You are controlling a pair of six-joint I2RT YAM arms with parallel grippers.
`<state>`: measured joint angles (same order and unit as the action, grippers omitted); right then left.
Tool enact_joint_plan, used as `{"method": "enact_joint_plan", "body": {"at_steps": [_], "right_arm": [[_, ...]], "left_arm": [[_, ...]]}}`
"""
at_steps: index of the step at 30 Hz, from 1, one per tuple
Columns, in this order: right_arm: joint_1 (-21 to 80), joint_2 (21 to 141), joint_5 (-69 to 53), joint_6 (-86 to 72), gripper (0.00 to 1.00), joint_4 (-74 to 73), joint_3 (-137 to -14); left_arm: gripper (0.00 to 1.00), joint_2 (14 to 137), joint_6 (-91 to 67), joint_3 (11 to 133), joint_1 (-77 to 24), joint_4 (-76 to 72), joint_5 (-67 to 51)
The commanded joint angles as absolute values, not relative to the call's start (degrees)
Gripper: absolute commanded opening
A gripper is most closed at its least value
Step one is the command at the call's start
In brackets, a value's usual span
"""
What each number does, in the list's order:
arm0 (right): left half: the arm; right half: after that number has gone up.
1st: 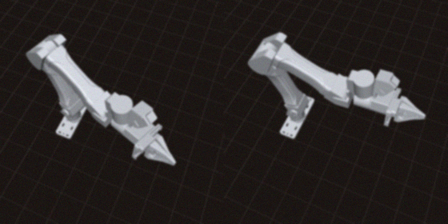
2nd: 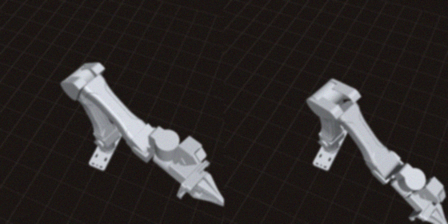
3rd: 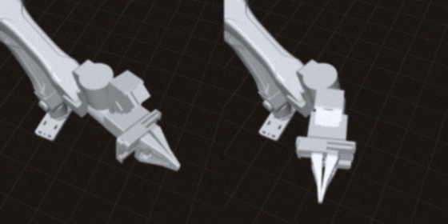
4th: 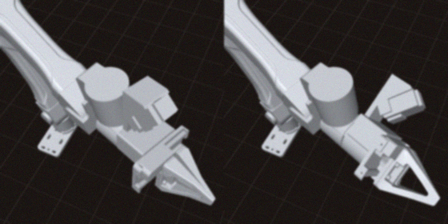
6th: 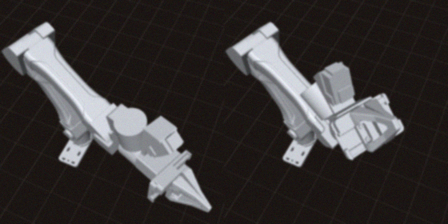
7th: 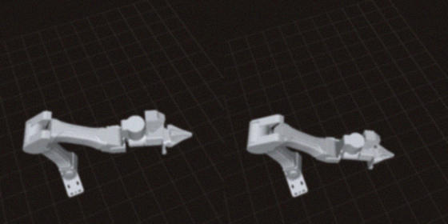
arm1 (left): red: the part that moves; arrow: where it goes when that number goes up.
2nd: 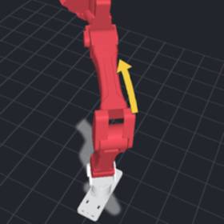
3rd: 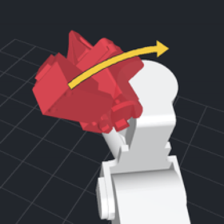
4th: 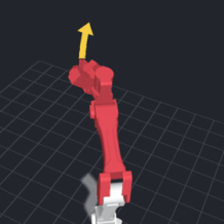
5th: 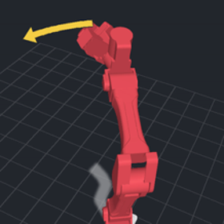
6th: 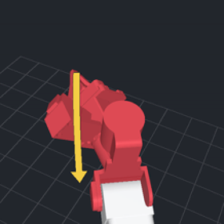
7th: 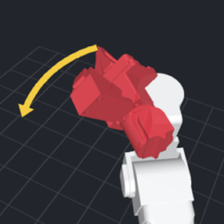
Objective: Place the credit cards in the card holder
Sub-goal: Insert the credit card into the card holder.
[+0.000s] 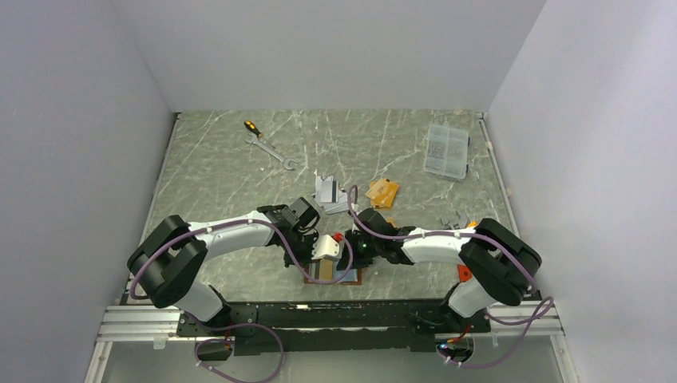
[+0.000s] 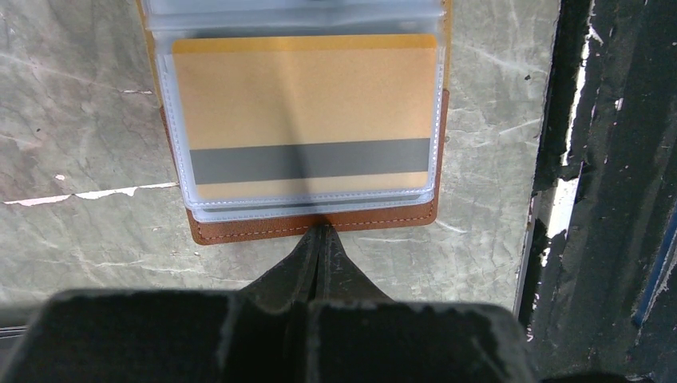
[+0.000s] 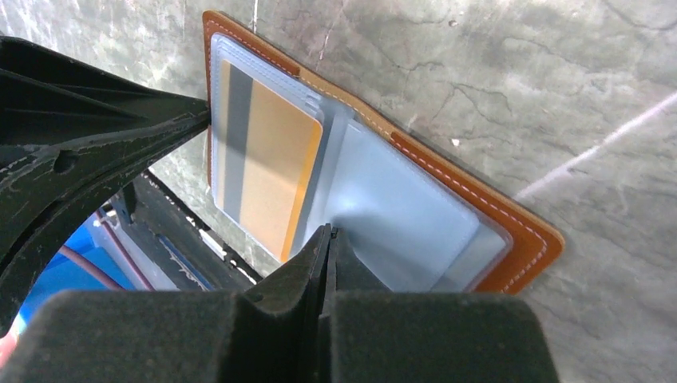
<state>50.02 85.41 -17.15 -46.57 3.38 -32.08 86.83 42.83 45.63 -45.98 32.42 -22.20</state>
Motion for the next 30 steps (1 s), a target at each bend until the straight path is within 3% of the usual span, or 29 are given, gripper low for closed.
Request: {"method": "enact_joint_plan", "body": {"at_steps": [1, 12, 18, 22, 25, 28, 29, 30], "right_arm": [[50.25, 88.69, -18.63, -46.93, 0.0, 6.24, -33.28], [50.91, 88.35, -20.51, -46.19, 0.0, 3.66, -38.45], [49.99, 85.84, -18.59, -43.72, 0.01, -5.94, -41.05], [43.8, 77.2, -17.77, -43.0, 0.22, -9.42, -39.79], [37.96, 71.11, -16.99, -41.05, 0.31, -13.1, -40.3], [31.35, 67.55, -15.94, -39.51, 0.37, -16.14, -41.99], [29.07, 67.01, -15.76, -39.16, 0.39, -16.76, -42.72], [27.11, 66.64, -15.4, -38.86, 0.42, -17.12, -43.4]], "left_arm": [[0.0, 87.96, 44.59, 43.59, -45.46, 32.43, -17.66], [0.0, 88.66, 45.15, 46.59, -45.51, 33.44, -17.41], [0.0, 84.92, 44.67, 49.13, -45.46, 36.47, -15.87], [0.01, 79.96, 44.34, 51.47, -44.55, 39.82, -13.47], [0.1, 75.77, 44.37, 54.55, -43.22, 42.53, -11.45], [0.42, 72.72, 44.34, 58.81, -41.99, 44.47, -9.13], [0.82, 72.13, 44.19, 60.55, -41.7, 44.65, -8.56], [0.97, 72.01, 43.76, 62.31, -41.26, 44.54, -7.87]]}}
